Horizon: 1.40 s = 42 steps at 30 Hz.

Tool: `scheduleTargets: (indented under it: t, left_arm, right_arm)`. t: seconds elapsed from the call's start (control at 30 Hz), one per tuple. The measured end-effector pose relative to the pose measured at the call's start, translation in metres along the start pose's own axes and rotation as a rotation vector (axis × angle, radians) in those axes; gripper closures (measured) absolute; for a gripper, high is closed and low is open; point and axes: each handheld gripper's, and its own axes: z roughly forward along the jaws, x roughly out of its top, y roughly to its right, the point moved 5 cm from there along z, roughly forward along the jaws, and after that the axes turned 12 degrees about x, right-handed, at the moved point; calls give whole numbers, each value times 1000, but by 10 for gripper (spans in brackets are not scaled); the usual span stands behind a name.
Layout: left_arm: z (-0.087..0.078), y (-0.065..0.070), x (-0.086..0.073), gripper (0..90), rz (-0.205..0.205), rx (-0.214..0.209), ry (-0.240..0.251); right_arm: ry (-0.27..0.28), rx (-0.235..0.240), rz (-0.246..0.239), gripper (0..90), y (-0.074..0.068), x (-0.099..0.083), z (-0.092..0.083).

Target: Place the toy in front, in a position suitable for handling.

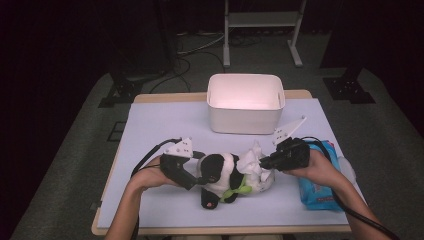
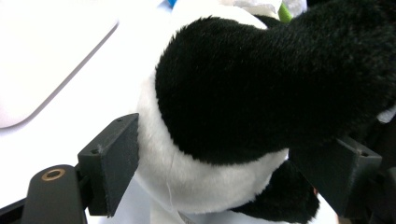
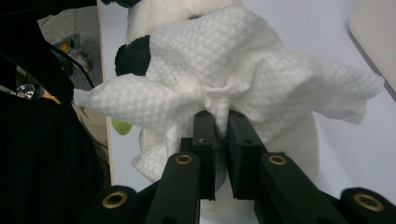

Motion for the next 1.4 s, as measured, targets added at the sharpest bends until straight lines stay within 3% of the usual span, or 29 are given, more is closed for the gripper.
scheduleTargets:
  t: [0.17,0.33,0.53,0.67,0.77,0.9,1.1,1.3,1.4]
  left_arm:
    - [-8,-2,-2,170,-32,-29,4]
    - [-16,-4,-3,170,-37,-45,10]
    - [-26,-8,4,170,-68,-50,55]
    - [-25,-6,8,170,-76,-72,50]
    - [-19,-2,10,170,-72,-97,35]
    - [-9,8,10,181,-30,-140,20]
    - [-3,14,16,212,6,-143,15]
    - [-2,17,18,212,22,-150,18]
    - [-1,19,18,213,40,-148,6]
  right_arm:
    - [-5,1,-2,820,-1,-1,0]
    - [-2,10,1,819,-4,-3,0]
    - [-9,22,-6,819,-10,-7,1]
    - [-10,25,-12,819,-13,-8,2]
    - [-16,36,-13,819,-16,-9,2]
    - [-29,38,-21,817,-20,-10,3]
    - [-26,17,-73,820,-27,2,3]
    - [-20,41,-116,821,-32,24,19]
    - [-45,39,-140,821,-34,35,32]
